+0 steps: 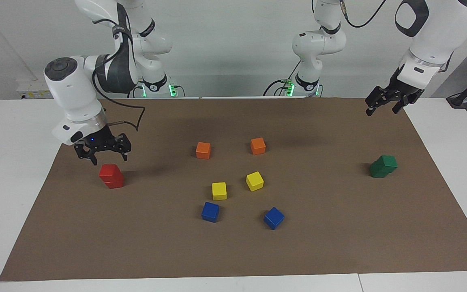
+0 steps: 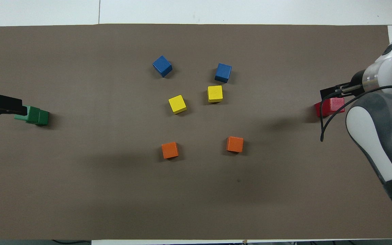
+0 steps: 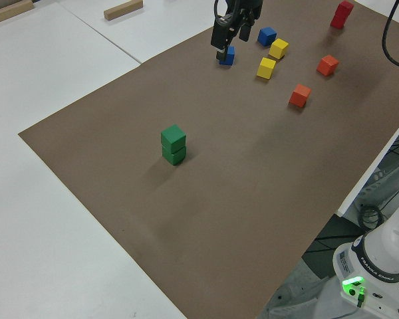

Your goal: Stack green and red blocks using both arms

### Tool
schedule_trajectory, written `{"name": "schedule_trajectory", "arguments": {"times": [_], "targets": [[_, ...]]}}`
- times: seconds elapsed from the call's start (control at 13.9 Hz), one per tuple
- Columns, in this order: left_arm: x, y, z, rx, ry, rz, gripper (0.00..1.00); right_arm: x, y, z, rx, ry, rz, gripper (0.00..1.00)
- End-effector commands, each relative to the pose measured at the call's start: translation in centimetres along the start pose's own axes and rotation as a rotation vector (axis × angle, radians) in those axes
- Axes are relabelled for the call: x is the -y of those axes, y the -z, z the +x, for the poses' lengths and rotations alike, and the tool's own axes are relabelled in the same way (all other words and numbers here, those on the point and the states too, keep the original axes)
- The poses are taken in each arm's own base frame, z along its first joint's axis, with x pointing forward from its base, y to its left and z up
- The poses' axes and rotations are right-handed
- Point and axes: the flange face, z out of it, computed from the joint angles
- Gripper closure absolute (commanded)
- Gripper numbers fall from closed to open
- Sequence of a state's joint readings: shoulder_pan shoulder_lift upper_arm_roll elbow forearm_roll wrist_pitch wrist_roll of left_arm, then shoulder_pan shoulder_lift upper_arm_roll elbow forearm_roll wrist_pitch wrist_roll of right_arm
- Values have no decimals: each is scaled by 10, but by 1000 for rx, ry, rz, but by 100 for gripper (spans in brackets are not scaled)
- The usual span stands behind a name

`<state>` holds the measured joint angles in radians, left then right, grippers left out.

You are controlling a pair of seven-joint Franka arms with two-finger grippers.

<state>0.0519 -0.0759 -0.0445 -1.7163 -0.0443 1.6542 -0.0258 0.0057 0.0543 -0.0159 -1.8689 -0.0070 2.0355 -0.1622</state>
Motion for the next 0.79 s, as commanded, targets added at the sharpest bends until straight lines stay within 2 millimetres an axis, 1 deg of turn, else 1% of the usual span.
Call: {"name": "schedule_trajectory", "arguments": {"times": [0.0,0.14,0.29,0.43,0.5,0.72], "targets": [[-5,16,5,-19,-17,39,0,14,51,-22,-1,-71,60,0],[-6,15,7,-18,-23,51,0,17,81,-40,15,-105,63,0],[-10,15,6,-18,-30,53,0,19,107,-57,55,-101,60,0],[-10,15,6,-17,-30,54,0,19,128,-67,93,-129,60,0],[-10,16,6,-18,-32,63,0,15,138,-68,101,-138,58,0],[-10,17,5,-14,-32,67,0,13,149,-69,107,-136,32,0]]}}
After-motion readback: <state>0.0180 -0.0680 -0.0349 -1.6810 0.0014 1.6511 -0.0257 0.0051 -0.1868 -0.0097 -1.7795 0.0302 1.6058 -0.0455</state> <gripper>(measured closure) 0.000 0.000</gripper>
